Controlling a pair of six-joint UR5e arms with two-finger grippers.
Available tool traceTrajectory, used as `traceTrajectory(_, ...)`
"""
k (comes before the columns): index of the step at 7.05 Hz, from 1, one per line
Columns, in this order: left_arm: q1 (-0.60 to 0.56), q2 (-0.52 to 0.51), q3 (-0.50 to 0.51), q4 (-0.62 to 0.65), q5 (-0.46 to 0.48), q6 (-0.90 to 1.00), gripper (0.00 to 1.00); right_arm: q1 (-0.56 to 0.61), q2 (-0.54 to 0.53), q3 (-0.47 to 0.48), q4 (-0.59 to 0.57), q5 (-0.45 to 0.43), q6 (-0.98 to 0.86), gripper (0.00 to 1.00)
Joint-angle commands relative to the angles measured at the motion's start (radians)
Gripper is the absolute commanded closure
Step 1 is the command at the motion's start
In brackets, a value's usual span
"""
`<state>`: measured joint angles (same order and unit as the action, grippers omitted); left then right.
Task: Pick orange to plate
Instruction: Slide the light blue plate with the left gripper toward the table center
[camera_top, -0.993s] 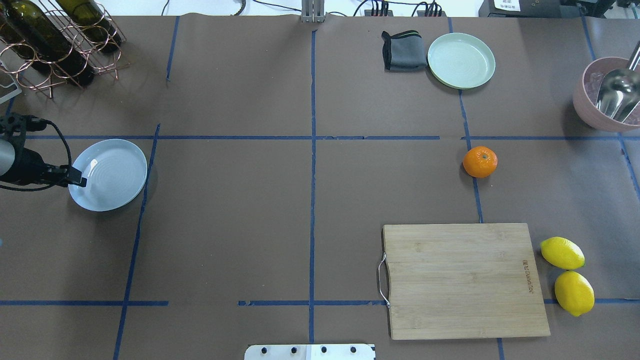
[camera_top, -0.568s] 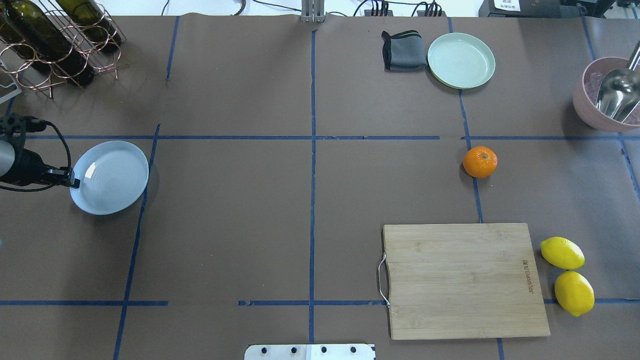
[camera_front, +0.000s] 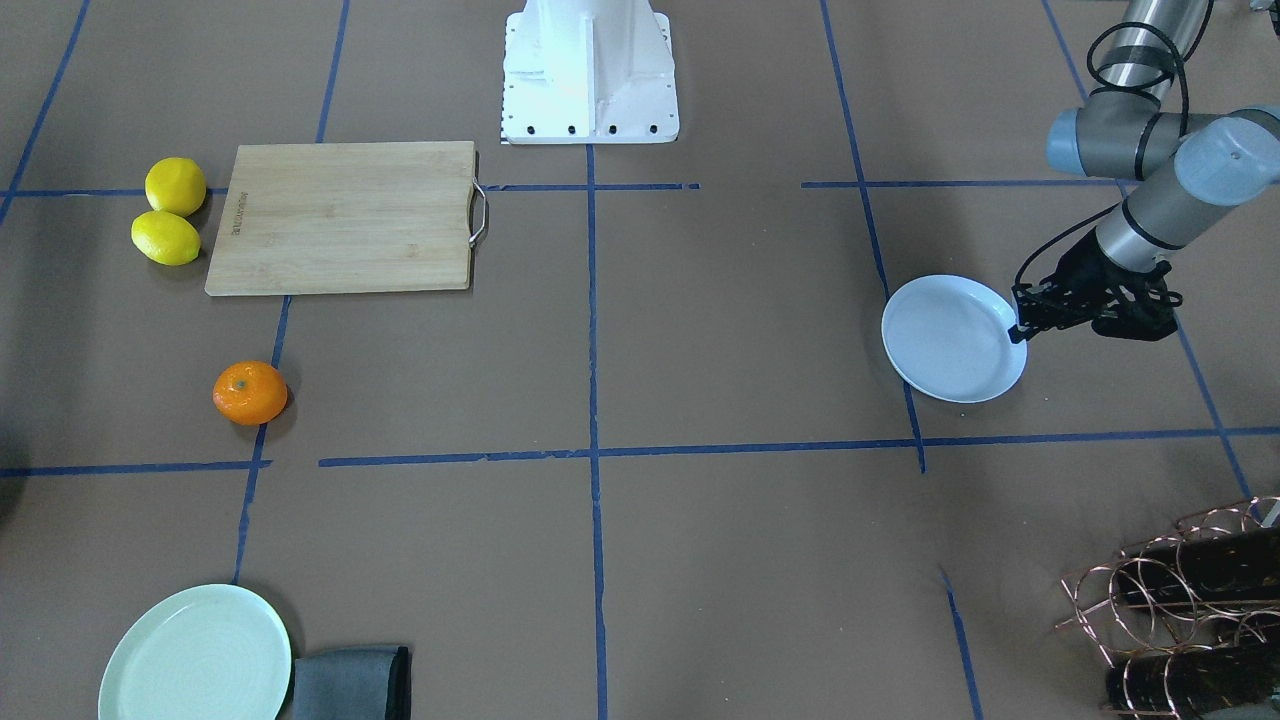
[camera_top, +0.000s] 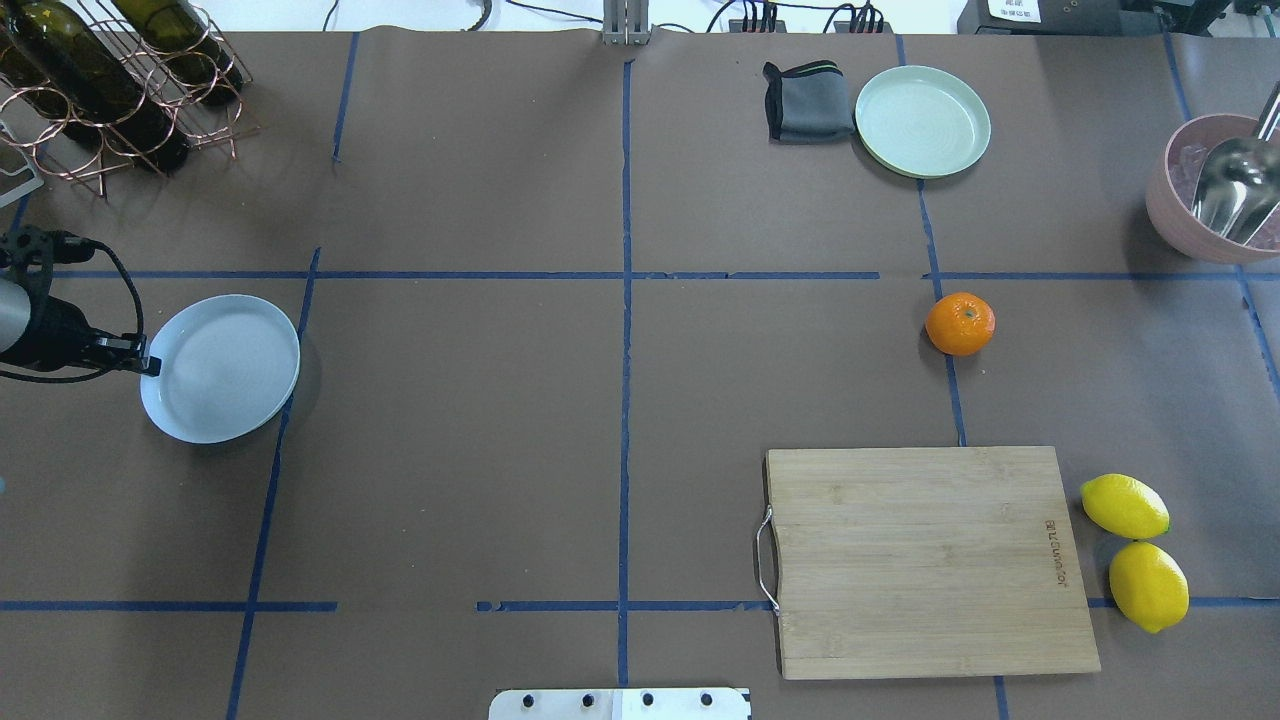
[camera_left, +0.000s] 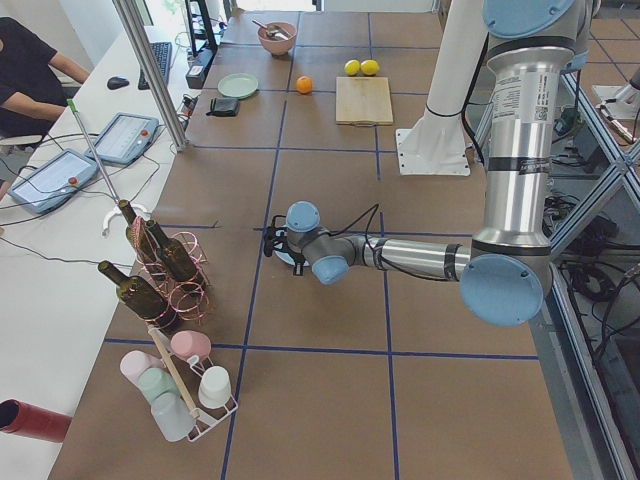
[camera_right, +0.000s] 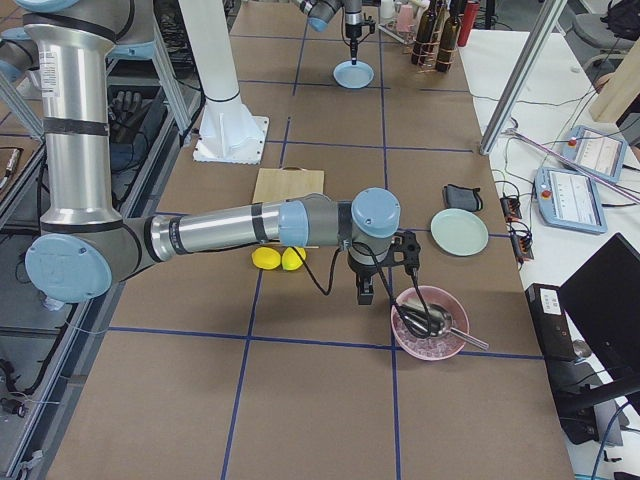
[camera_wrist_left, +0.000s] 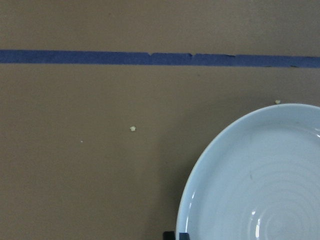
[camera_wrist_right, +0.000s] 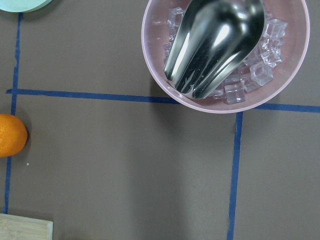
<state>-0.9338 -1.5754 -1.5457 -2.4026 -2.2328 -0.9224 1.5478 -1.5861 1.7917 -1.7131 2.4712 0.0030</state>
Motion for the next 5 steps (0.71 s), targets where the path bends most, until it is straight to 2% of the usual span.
traceTrajectory(1,-0.04,-0.014,-0.077,0.075,-0.155,-0.012,1.0,0.0,0.002,0.0,0.001,0.0,0.0,0.0)
traceTrajectory(2,-0.04,-0.102,-0.132,0.215,-0.153,-0.089,1.0,0.0,0.002,0.0,0.001,0.0,-0.001,0.0)
traceTrajectory(3,-0.037,-0.226,-0.129,0.311,-0.148,-0.192,1.0,0.0,0.002,0.0,0.001,-0.002,0.0,0.0)
traceTrajectory(4,-0.019,-0.315,-0.116,0.332,-0.14,-0.301,1.0,0.0,0.005,0.0,0.001,-0.002,0.0,0.0)
traceTrajectory(5,0.068,-0.39,-0.102,0.332,-0.096,-0.425,1.0,0.0,0.005,0.003,0.001,0.0,-0.001,0.0)
